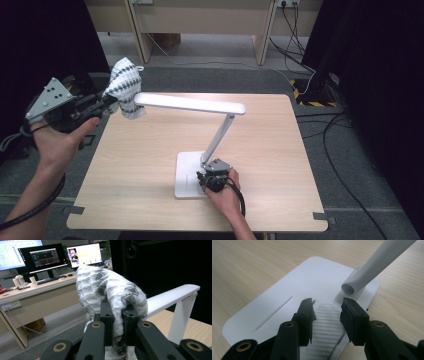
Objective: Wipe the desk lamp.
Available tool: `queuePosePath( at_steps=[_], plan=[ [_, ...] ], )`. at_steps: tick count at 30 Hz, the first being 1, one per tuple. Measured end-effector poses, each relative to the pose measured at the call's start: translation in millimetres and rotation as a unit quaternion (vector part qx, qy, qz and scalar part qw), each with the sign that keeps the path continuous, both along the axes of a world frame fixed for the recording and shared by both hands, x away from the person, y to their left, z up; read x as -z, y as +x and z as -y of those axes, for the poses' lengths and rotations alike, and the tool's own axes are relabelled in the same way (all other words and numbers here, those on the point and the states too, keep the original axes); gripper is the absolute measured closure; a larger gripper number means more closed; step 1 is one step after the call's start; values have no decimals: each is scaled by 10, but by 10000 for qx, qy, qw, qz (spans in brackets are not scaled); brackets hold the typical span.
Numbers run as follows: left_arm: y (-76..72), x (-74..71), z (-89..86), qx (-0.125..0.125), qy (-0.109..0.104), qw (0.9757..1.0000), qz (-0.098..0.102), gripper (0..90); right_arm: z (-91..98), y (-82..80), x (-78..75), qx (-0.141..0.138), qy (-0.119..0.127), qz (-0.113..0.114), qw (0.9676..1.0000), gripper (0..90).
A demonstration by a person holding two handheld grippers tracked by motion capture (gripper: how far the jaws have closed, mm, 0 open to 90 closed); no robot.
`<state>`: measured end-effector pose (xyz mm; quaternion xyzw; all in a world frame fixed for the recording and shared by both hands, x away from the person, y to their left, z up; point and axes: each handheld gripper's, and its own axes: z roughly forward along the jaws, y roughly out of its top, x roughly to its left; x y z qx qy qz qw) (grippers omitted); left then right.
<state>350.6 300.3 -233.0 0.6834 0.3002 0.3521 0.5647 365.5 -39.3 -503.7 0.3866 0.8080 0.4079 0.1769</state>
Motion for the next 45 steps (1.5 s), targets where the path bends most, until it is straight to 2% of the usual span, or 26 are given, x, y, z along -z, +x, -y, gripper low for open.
queuePosePath(
  at_steps=[6,13,15,18,31,45],
  plan=[
    [8,-46,89,121,67,9999,33,812,-1,-2,0,11,5,-11,10000,612],
    [24,-30,181,204,160,9997,17,811,-6,2,-1,-8,-25,18,10000,612],
    [28,-37,201,220,228,9995,24,810,-5,2,-1,-5,-28,17,10000,612],
    [17,-60,244,202,431,9987,167,809,-7,2,0,-5,-21,21,10000,612],
    [32,-116,363,339,511,9977,284,809,-13,2,1,7,2,7,10000,614],
    [130,-64,536,480,627,9969,4,810,-33,11,2,-23,18,6,10000,615]
  ],
)
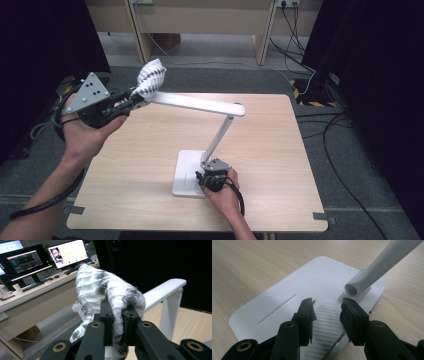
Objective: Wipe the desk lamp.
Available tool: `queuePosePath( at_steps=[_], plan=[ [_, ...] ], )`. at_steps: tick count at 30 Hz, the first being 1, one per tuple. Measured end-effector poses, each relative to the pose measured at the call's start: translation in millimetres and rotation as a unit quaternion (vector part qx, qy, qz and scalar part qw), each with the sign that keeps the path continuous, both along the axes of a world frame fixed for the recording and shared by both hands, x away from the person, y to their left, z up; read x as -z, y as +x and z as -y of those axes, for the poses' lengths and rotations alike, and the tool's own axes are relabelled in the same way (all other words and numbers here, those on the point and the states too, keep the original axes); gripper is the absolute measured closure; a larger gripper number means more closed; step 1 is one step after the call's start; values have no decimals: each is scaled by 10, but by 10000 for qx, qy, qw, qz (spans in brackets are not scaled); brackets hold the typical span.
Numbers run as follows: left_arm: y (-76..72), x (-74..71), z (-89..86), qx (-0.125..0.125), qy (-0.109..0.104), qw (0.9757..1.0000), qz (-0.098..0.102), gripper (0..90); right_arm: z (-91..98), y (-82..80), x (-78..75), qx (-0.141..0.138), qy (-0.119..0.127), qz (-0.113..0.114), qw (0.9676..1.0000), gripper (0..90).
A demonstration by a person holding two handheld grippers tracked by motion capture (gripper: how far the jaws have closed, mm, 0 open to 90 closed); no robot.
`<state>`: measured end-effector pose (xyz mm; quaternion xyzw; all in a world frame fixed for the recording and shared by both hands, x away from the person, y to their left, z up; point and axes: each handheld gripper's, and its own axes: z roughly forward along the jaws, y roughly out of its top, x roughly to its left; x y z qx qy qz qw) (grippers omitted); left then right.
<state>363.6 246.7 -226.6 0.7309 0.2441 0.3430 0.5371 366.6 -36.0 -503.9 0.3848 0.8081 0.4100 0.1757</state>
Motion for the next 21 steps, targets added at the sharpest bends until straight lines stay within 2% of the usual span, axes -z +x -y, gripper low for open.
queuePosePath(
  at_steps=[8,15,21],
  plan=[
    [-13,-32,91,106,31,9999,32,809,0,0,0,-16,0,-2,10000,619],
    [33,-32,134,62,92,9999,-49,808,-1,3,-1,-33,3,-10,10000,622],
    [39,-24,188,134,167,9997,-124,808,-2,6,-8,-49,-13,-37,10000,627]
  ],
)
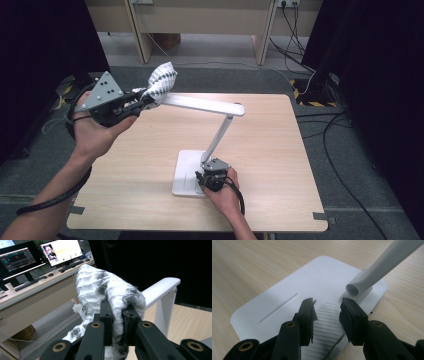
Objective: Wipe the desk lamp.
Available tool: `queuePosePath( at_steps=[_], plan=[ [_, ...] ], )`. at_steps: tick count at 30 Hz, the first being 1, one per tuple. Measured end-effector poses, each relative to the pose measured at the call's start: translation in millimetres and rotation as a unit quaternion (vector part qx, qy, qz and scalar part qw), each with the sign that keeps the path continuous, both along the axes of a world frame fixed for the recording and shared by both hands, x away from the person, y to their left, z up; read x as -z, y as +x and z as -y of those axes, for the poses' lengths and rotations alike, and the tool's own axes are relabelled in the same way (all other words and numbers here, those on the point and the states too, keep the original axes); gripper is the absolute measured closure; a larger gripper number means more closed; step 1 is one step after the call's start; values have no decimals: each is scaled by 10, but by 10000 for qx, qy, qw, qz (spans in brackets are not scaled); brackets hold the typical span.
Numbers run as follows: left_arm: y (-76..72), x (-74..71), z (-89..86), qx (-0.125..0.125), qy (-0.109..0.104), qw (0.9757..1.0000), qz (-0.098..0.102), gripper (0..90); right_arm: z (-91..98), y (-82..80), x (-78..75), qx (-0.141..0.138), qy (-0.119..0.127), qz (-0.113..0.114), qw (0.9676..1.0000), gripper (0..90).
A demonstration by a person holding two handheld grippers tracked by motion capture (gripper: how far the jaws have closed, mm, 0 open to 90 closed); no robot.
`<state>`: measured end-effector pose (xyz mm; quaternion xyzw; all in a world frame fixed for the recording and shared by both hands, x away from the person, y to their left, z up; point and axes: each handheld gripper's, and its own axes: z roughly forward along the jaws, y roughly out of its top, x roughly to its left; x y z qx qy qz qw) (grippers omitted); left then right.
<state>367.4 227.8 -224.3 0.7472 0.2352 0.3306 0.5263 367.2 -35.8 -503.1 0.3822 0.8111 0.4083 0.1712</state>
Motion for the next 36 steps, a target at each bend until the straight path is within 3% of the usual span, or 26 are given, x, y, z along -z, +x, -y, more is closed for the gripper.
queuePosePath(
  at_steps=[36],
  plan=[
    [53,26,408,324,-7,9993,-194,808,0,3,0,-27,-3,4,10000,635]
  ],
)
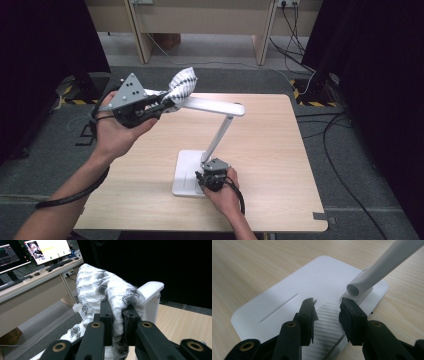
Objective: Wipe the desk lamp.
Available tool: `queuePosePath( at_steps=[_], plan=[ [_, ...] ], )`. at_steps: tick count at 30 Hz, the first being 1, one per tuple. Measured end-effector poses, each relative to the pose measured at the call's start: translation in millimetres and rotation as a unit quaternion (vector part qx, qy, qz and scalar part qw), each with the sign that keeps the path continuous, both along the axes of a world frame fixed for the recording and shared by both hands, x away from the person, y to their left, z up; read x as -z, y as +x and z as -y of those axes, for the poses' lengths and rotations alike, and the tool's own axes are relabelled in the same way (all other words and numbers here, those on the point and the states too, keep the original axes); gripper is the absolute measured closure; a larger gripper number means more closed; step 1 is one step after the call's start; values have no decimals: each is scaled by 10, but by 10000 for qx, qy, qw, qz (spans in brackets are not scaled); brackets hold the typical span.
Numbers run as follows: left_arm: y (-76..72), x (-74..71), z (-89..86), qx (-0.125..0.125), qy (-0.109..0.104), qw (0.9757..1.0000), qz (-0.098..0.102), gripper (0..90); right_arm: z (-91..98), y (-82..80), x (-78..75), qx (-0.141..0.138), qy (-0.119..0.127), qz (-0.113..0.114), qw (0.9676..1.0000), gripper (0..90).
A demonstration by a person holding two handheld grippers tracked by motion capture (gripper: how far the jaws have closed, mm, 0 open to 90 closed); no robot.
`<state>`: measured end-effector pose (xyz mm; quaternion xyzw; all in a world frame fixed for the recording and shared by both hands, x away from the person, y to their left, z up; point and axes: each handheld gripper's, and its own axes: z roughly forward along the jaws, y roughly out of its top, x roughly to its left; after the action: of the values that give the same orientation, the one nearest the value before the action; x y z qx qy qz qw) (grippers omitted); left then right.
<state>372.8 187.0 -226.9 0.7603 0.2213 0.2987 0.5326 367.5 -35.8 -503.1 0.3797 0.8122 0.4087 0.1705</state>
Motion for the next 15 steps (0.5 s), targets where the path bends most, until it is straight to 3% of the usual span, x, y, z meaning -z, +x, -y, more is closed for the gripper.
queuePosePath(
  at_steps=[15],
  plan=[
    [24,12,118,77,15,10000,-48,808,0,0,0,-2,-4,2,10000,636]
  ],
)
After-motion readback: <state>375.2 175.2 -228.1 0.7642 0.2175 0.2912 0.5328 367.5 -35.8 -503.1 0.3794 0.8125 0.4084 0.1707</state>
